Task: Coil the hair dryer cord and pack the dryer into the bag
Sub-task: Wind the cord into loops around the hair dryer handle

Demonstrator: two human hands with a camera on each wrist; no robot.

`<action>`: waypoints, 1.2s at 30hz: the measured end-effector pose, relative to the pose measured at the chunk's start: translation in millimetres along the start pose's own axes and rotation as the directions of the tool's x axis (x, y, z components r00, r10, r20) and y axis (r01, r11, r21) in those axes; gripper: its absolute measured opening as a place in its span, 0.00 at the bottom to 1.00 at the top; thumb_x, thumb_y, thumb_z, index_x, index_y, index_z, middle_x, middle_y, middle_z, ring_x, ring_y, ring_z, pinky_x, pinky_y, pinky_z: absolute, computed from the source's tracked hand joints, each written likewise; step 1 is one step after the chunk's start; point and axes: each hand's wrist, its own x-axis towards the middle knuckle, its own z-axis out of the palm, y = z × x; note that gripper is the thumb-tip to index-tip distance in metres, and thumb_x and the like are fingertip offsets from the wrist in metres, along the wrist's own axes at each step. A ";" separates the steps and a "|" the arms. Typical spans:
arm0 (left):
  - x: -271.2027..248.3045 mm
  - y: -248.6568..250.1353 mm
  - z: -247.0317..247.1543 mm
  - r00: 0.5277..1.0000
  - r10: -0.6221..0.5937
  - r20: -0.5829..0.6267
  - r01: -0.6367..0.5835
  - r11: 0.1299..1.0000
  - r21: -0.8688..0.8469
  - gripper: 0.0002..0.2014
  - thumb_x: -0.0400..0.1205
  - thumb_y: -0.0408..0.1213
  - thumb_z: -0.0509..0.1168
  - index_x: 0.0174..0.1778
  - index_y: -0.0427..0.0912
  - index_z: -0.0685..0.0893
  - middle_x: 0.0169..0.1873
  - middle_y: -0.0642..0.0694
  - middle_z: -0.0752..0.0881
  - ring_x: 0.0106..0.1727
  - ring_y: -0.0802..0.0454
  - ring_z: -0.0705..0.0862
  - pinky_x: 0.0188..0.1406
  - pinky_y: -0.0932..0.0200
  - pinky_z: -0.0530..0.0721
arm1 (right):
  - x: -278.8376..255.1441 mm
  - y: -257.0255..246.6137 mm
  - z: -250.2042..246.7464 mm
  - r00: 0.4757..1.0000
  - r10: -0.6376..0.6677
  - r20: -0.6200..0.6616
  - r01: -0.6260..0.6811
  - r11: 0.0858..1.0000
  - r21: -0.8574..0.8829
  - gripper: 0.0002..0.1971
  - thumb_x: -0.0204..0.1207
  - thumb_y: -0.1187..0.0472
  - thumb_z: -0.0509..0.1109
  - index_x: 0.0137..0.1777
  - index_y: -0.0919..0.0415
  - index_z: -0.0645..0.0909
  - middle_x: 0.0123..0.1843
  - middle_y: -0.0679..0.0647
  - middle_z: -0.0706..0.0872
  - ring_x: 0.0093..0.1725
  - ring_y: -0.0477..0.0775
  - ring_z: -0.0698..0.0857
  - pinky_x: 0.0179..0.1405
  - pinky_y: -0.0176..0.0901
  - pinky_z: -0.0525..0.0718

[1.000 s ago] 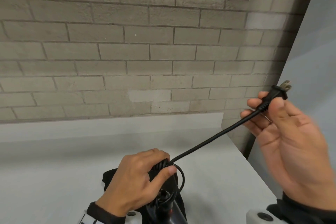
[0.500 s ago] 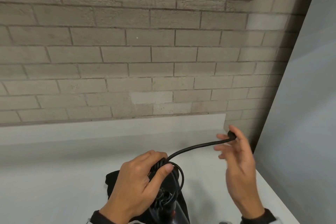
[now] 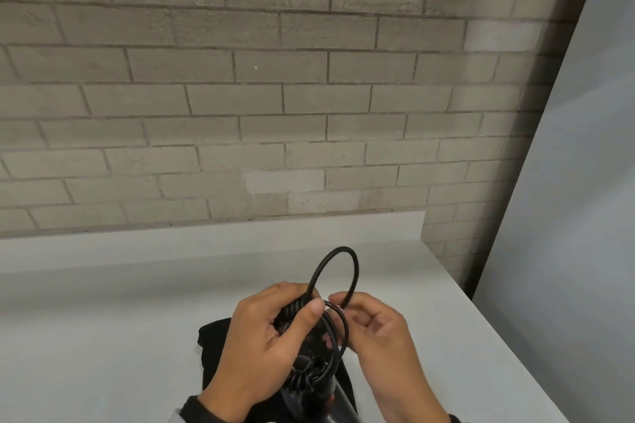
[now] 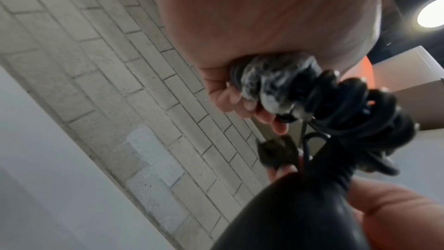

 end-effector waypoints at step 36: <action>-0.3 4.4 9.5 0.965 -0.232 -0.125 0.232 0.973 -0.020 0.13 0.72 0.53 0.71 0.47 0.52 0.85 0.40 0.62 0.90 0.43 0.63 0.89 0.38 0.75 0.83 | -38.6 -20.6 1.2 0.881 -0.465 0.090 0.456 0.781 -0.428 0.14 0.72 0.50 0.77 0.55 0.36 0.81 0.60 0.38 0.85 0.62 0.44 0.83 0.57 0.28 0.80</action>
